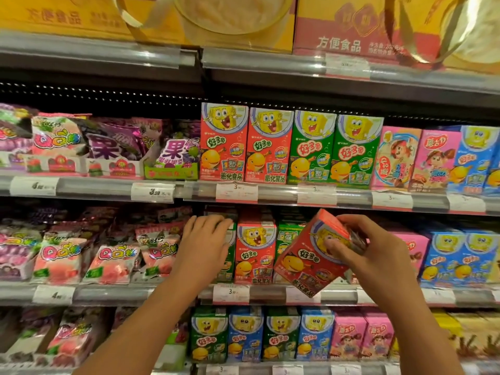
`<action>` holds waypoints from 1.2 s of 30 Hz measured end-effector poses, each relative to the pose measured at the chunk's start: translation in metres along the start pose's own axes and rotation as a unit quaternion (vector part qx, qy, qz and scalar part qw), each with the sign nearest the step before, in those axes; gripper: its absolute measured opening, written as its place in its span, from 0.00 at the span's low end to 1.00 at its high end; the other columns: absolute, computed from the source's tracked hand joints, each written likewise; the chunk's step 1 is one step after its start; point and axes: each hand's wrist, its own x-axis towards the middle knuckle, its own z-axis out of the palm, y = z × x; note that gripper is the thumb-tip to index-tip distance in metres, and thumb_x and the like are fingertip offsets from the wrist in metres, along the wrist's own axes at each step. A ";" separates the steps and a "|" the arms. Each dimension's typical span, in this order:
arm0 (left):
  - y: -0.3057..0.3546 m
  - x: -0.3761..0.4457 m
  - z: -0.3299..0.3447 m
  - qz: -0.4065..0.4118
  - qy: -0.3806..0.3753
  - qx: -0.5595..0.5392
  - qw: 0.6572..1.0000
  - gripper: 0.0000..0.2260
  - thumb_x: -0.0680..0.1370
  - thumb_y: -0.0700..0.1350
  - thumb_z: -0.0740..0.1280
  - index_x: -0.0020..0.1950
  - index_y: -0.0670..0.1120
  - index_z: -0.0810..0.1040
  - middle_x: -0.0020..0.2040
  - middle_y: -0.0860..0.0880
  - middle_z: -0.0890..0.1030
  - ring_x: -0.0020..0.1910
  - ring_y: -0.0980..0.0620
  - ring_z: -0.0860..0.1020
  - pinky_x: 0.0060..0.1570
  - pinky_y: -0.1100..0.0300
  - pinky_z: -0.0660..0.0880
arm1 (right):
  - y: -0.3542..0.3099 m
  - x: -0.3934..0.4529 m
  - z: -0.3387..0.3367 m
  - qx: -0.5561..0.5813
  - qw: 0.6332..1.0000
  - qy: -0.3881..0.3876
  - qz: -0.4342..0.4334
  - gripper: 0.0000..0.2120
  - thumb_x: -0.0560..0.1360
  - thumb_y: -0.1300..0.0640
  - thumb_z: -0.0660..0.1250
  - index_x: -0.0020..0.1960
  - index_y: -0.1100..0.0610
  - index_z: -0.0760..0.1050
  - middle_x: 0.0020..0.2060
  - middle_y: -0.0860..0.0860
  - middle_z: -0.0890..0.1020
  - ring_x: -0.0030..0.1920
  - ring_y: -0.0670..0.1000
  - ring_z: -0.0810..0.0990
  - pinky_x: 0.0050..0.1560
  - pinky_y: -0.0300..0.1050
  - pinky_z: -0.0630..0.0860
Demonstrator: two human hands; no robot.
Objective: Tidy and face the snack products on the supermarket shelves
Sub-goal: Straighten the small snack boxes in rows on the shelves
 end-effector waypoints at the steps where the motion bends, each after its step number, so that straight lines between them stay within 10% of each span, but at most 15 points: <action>1: -0.001 0.001 -0.001 0.006 -0.001 0.005 1.000 0.21 0.80 0.49 0.67 0.73 0.48 0.72 0.68 0.48 0.74 0.68 0.45 0.70 0.73 0.45 0.63 | 0.000 -0.001 0.001 -0.001 1.000 -0.001 0.002 0.19 0.72 0.51 0.77 0.62 0.48 0.78 0.48 0.41 0.83 0.47 0.38 0.81 0.41 0.36 0.78; 13: -0.012 -0.004 -0.047 0.025 -0.062 -0.007 0.998 0.25 0.79 0.52 0.70 0.74 0.57 0.66 0.69 0.55 0.70 0.67 0.50 0.68 0.66 0.53 0.67 | -0.016 0.005 0.016 0.007 0.998 -0.053 -0.036 0.21 0.72 0.51 0.77 0.63 0.46 0.78 0.49 0.39 0.83 0.48 0.41 0.83 0.42 0.41 0.80; 20: -0.028 -0.105 -0.099 -0.112 0.124 -0.153 0.974 0.24 0.73 0.47 0.75 0.68 0.57 0.75 0.59 0.59 0.73 0.58 0.57 0.71 0.53 0.59 0.71 | -0.052 0.019 0.062 -0.002 0.979 -0.135 -0.150 0.24 0.72 0.49 0.77 0.66 0.48 0.76 0.58 0.44 0.81 0.59 0.48 0.80 0.57 0.53 0.80; 36: -0.026 -0.162 -0.093 -0.172 0.091 -0.126 0.973 0.22 0.74 0.45 0.75 0.67 0.51 0.78 0.59 0.52 0.77 0.60 0.49 0.73 0.55 0.58 0.70 | -0.073 0.044 0.176 -0.154 0.932 -0.174 -0.280 0.26 0.75 0.47 0.74 0.69 0.53 0.74 0.61 0.50 0.80 0.58 0.55 0.79 0.56 0.53 0.75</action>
